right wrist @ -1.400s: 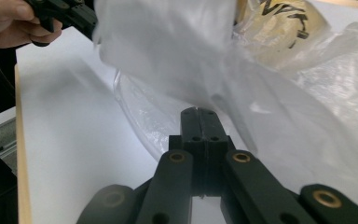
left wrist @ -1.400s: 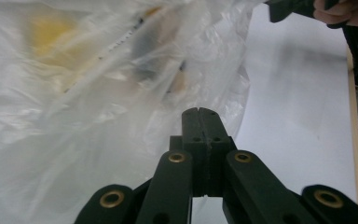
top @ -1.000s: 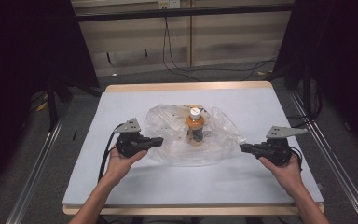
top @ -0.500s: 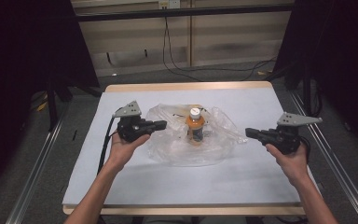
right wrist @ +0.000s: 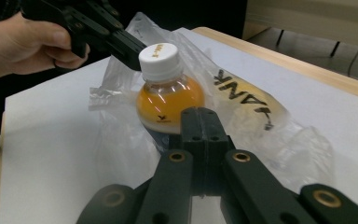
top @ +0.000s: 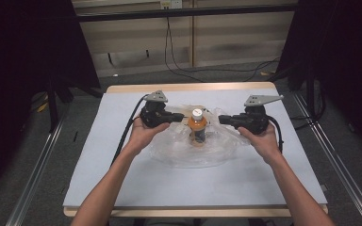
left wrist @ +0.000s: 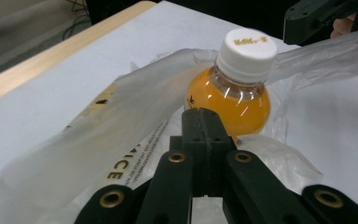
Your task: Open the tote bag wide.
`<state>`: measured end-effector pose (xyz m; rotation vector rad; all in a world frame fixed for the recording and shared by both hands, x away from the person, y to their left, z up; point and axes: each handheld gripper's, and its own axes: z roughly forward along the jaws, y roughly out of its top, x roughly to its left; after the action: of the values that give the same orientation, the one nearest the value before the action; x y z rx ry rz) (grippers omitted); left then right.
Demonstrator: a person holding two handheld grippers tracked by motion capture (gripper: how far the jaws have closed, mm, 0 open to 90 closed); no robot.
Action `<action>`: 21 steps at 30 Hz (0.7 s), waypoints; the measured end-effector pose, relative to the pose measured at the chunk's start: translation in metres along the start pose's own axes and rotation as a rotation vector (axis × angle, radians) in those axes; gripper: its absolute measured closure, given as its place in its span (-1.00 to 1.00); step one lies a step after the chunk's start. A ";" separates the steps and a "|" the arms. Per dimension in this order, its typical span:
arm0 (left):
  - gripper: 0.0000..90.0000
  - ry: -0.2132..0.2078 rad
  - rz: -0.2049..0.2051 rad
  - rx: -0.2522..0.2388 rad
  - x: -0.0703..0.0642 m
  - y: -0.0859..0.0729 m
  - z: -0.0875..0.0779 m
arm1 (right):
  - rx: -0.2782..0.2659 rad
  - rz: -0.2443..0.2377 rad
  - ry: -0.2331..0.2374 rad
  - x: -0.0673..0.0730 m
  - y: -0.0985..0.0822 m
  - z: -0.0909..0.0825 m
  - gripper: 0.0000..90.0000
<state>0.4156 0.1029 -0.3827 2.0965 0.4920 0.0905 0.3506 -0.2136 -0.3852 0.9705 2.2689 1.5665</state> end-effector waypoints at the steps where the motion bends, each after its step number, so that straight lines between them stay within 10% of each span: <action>1: 1.00 0.005 0.005 0.024 -0.001 -0.001 0.003 | 0.002 0.001 0.011 0.000 0.000 0.004 1.00; 21: 1.00 0.025 0.009 0.316 0.013 -0.063 0.055 | 0.353 -0.005 0.029 -0.020 -0.060 0.067 1.00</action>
<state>0.4215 0.0936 -0.4662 2.4087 0.5400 0.0464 0.3773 -0.1883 -0.4698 1.0258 2.6218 1.2053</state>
